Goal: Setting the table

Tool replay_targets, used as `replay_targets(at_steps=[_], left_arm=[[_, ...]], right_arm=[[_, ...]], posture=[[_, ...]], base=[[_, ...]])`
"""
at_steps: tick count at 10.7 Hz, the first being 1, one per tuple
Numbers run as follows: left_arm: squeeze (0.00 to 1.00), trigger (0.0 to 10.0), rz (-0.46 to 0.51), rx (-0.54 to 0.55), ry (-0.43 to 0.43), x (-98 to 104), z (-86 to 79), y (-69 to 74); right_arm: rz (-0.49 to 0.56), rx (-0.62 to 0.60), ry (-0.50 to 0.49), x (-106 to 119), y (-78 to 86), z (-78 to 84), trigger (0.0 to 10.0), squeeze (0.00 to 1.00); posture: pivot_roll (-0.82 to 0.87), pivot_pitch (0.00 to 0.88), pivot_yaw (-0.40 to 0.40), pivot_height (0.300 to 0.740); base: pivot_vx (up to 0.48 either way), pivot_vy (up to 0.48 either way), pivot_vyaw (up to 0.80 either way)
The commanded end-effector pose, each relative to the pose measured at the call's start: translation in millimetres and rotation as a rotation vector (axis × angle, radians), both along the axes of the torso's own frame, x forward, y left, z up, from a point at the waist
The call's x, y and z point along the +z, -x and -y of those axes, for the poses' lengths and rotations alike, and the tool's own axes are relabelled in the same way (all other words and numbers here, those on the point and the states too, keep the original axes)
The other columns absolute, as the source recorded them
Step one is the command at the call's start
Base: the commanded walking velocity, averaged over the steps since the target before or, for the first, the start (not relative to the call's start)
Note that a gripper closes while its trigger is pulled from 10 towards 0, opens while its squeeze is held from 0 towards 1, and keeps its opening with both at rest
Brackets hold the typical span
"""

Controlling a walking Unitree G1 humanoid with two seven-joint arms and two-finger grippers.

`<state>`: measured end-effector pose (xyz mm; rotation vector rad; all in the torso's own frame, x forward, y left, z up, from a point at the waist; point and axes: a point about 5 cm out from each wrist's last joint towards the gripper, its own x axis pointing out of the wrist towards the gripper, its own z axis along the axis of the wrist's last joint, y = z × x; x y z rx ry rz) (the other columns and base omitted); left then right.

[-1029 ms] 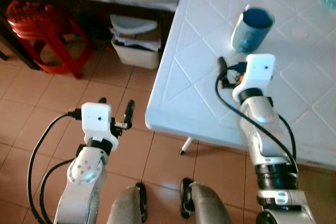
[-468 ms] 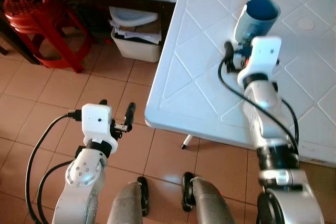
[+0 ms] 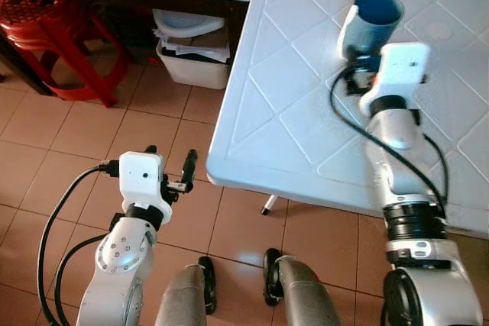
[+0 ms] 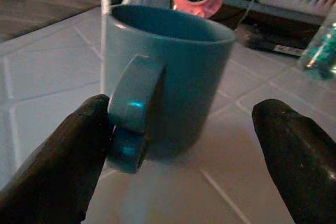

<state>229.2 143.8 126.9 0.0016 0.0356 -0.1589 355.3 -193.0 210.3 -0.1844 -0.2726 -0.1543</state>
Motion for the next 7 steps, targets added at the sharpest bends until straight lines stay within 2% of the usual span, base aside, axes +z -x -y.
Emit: replay_targets(at_steps=[1, 2, 3, 5, 6, 7], left_arm=[[0.00, 10.0, -0.011, -0.004, -0.005, -1.1, -1.2, 2.9], [0.00, 10.0, -0.013, -0.004, -0.007, -1.4, -1.5, 2.7], [0.00, 10.0, -0.012, -0.004, -0.009, -1.2, -1.4, 2.3], [0.00, 10.0, -0.008, -0.001, -0.012, 0.5, -2.4, 1.1], [0.00, 10.0, -0.008, 0.002, -0.015, 0.7, -3.0, 1.2], [0.00, 10.0, -0.008, 0.003, -0.016, 0.6, -3.3, 1.4]], right_arm=[[-0.005, -0.016, 0.003, -3.6, 0.4, 3.8, 10.0, 0.00], [0.004, -0.017, 0.007, -1.9, -1.0, 4.4, 3.5, 0.00], [0.009, -0.009, 0.010, -0.6, -2.6, 3.5, 0.0, 0.00], [0.008, 0.033, 0.010, 3.0, -10.7, -2.7, 0.2, 0.00], [0.010, 0.056, 0.014, 4.7, -14.1, -5.9, 0.6, 0.00], [0.007, 0.061, 0.013, 4.6, -15.5, -7.3, 0.5, 0.00]], posture=[[0.01, 0.306, 0.036, 0.740], [0.02, 0.305, 0.037, 0.740], [0.02, 0.305, 0.038, 0.740], [0.03, 0.305, 0.041, 0.740], [0.03, 0.305, 0.041, 0.740], [0.03, 0.304, 0.041, 0.740]], base=[[0.000, 0.000, 0.00], [0.000, 0.000, 0.00], [0.000, 0.000, 0.00], [0.000, 0.000, 0.00], [0.000, 0.000, 0.00], [0.000, 0.000, 0.00]])
